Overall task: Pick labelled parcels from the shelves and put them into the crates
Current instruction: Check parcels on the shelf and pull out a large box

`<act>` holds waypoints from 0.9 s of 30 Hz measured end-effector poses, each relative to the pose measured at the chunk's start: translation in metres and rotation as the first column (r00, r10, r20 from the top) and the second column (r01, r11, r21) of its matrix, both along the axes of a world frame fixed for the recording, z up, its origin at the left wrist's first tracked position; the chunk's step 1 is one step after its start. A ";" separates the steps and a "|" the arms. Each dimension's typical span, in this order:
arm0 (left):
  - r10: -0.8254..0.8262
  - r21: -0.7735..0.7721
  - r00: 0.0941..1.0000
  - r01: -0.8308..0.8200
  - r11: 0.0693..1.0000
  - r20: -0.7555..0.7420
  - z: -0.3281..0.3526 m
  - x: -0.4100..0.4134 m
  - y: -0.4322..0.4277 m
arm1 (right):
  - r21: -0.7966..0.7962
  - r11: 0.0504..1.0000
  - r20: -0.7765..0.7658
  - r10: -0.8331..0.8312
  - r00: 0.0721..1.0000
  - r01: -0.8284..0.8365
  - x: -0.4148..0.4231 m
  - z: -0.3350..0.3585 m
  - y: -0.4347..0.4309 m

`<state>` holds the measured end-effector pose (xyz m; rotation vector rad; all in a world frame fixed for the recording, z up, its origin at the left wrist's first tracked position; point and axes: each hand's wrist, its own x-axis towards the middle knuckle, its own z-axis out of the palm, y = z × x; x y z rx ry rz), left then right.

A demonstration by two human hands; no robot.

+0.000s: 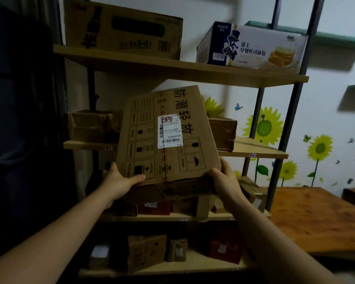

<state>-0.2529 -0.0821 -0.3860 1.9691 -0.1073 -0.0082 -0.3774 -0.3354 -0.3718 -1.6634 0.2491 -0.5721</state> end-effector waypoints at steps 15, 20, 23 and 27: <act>0.000 -0.190 0.989 0.028 0.981 0.147 -0.010 -0.028 -0.006 | 0.019 1.000 0.030 -0.015 0.999 0.015 0.000 -0.025 -0.016; 0.020 -0.149 0.962 0.022 0.989 0.274 -0.003 -0.061 -0.027 | -0.024 0.998 0.098 0.060 0.993 -0.058 -0.018 -0.017 -0.039; 0.022 -0.162 0.952 0.029 0.986 0.307 -0.001 -0.085 -0.047 | -0.094 0.995 0.146 -0.019 0.989 0.033 -0.040 -0.019 -0.053; -0.067 -0.123 0.945 0.111 0.986 0.319 0.003 -0.126 -0.085 | -0.097 0.973 0.189 -0.188 0.964 0.209 -0.093 -0.023 -0.079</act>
